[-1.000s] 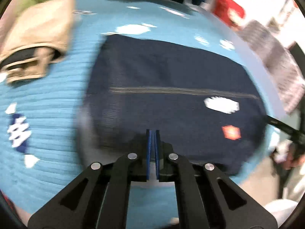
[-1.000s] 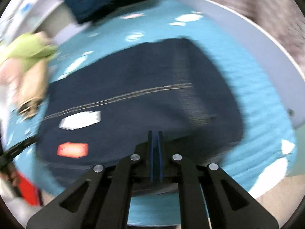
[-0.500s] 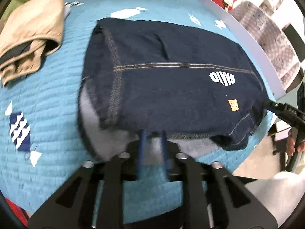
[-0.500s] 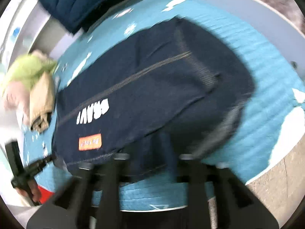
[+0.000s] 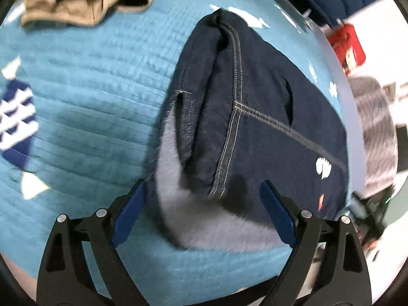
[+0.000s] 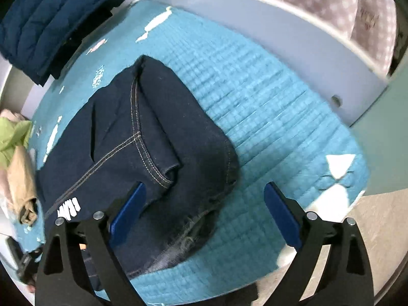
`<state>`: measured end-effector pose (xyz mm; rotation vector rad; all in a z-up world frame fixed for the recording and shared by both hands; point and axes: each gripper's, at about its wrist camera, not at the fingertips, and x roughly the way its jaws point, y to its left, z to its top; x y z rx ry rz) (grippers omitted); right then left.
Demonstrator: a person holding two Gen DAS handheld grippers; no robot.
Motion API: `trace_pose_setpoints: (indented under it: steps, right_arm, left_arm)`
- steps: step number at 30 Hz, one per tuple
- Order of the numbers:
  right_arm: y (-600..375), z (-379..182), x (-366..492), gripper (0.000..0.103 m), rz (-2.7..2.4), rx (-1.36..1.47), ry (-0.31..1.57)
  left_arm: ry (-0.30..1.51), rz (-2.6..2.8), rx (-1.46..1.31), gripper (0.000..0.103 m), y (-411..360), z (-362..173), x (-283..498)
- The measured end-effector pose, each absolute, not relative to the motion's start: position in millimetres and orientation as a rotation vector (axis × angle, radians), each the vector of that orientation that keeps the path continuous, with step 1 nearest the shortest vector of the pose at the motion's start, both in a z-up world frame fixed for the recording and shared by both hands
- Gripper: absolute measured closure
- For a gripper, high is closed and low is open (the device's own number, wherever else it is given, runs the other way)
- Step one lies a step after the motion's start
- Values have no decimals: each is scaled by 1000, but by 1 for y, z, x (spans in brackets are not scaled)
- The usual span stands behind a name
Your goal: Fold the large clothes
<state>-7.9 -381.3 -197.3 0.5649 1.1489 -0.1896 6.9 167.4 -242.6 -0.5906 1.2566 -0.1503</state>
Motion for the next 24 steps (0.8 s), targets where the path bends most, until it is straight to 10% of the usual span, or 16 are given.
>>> trace_pose_setpoints:
  steps: [5,8,9,10,12,24]
  right_arm:
    - [-372,-206,1,7,-187,521,1174]
    - [-364,-206,9,8,-197,488,1169]
    - [-360,-205,11,18,-191,477,1159]
    - [-357,-206,14,53,-169,477,1158]
    - [-350,-206,19,73,-136,482,1156]
    - [-333,-178,11,86,-84,451,1085]
  left_arm:
    - [1264,-102,-684,14,168,-247,20]
    - [1304,-67,-646,57,160,-249,26]
    - [1309,-58,-613,63,157,-249,28]
    - [1297,-64,-591,69,154,-247,29]
    - [1273,-71,-561,77,152,-240,26]
    - [1132,-125,-526,85,163,-183,0]
